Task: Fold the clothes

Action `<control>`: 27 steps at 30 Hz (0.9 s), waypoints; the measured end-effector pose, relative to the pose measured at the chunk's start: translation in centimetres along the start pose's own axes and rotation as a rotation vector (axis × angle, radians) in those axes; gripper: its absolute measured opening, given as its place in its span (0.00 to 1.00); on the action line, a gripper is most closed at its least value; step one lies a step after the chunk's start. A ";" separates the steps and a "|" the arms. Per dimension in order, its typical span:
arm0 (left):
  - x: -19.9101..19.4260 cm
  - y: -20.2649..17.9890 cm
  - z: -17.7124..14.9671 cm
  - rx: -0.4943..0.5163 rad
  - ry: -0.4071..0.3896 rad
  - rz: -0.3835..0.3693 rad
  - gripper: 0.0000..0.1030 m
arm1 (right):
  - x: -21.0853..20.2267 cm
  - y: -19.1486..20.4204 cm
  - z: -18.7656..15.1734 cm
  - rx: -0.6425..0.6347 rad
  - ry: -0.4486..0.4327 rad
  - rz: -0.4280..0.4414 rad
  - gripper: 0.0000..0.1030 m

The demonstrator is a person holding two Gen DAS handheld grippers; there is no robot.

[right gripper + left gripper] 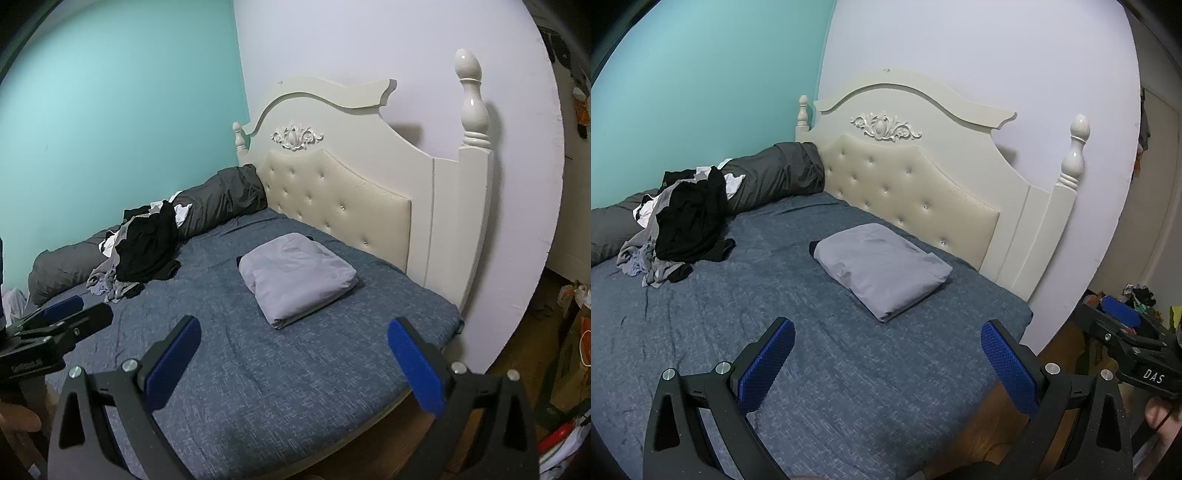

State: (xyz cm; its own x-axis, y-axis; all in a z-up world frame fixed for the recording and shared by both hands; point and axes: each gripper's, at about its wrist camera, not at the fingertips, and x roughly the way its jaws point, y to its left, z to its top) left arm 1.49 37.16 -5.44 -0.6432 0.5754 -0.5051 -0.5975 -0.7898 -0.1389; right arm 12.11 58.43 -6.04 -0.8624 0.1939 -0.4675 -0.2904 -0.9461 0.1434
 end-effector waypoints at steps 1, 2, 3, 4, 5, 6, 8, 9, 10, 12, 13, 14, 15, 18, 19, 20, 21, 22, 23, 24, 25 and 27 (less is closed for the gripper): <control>-0.1 0.0 -0.1 -0.002 -0.002 -0.002 1.00 | -0.1 0.0 -0.1 0.000 -0.002 -0.002 0.99; -0.2 0.0 -0.2 -0.003 -0.003 0.000 1.00 | -0.1 0.1 -0.1 -0.001 -0.002 -0.002 0.99; -0.2 0.0 -0.2 -0.004 -0.004 0.003 1.00 | -0.1 0.1 -0.2 -0.001 -0.002 -0.002 0.99; -0.3 0.0 -0.3 -0.004 -0.006 0.006 1.00 | -0.1 0.1 -0.3 -0.001 -0.002 -0.003 0.99; -0.3 0.0 -0.4 -0.003 -0.005 0.003 1.00 | -0.2 0.1 -0.4 0.000 -0.003 -0.003 0.99; -0.3 0.0 -0.4 -0.002 -0.004 0.000 1.00 | -0.2 0.2 -0.4 0.000 -0.003 -0.003 0.99; -0.4 -0.1 -0.5 -0.002 -0.002 -0.006 1.00 | -0.3 0.2 -0.5 0.000 -0.003 -0.003 0.99; -0.4 -0.1 -0.6 -0.004 0.000 -0.009 1.00 | -0.2 0.2 -0.6 0.000 -0.002 -0.003 0.99; -0.4 -0.2 -0.6 -0.006 0.001 -0.012 1.00 | -0.2 0.2 -0.6 -0.001 -0.001 -0.003 0.99; -0.4 -0.1 -0.6 -0.008 0.007 -0.014 1.00 | -0.1 0.2 -0.7 -0.004 -0.001 -0.005 0.99; -0.4 -0.1 -0.6 -0.009 0.009 -0.015 1.00 | -0.1 0.2 -0.7 -0.005 0.000 -0.005 0.99; -0.4 -0.1 -0.7 -0.009 0.011 -0.015 1.00 | 0.0 0.1 -0.7 -0.006 0.000 -0.006 0.99; -0.4 -0.1 -0.7 -0.009 0.012 -0.014 1.00 | 0.0 0.1 -0.8 -0.006 0.001 -0.007 0.99; -0.5 -0.2 -0.8 -0.001 0.012 -0.010 1.00 | 0.0 0.1 -0.9 -0.007 0.002 -0.010 0.99; -0.5 -0.2 -0.8 0.001 0.011 -0.008 1.00 | 0.1 0.1 -0.9 -0.007 0.002 -0.011 0.99; -0.5 -0.2 -0.8 0.002 0.010 -0.006 1.00 | 0.0 0.1 -0.9 -0.006 -0.001 -0.014 0.99; -0.6 -0.2 -0.8 0.002 0.008 -0.005 1.00 | 0.0 0.1 -1.0 -0.005 -0.003 -0.016 0.99; -0.6 -0.3 -0.8 0.001 0.007 -0.004 1.00 | -0.1 0.1 -1.0 -0.004 -0.004 -0.018 0.99; -0.6 -0.3 -0.8 0.002 0.006 -0.003 1.00 | -0.1 0.1 -1.0 -0.004 -0.006 -0.020 0.99; -0.6 -0.3 -0.8 0.004 0.006 -0.001 1.00 | -0.1 0.1 -1.1 -0.004 -0.006 -0.021 0.99; -0.6 -0.3 -0.8 0.005 0.005 -0.001 1.00 | -0.2 0.1 -1.1 -0.003 -0.006 -0.021 0.99; -0.6 -0.3 -0.8 0.005 0.004 -0.001 1.00 | -0.2 0.1 -1.1 0.001 -0.007 -0.021 0.99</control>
State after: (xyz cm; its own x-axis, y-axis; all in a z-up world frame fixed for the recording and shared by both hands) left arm 2.41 36.86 -5.73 -0.6410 0.5753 -0.5081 -0.6004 -0.7882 -0.1350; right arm 12.70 58.00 -6.90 -0.8589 0.2154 -0.4647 -0.3088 -0.9416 0.1343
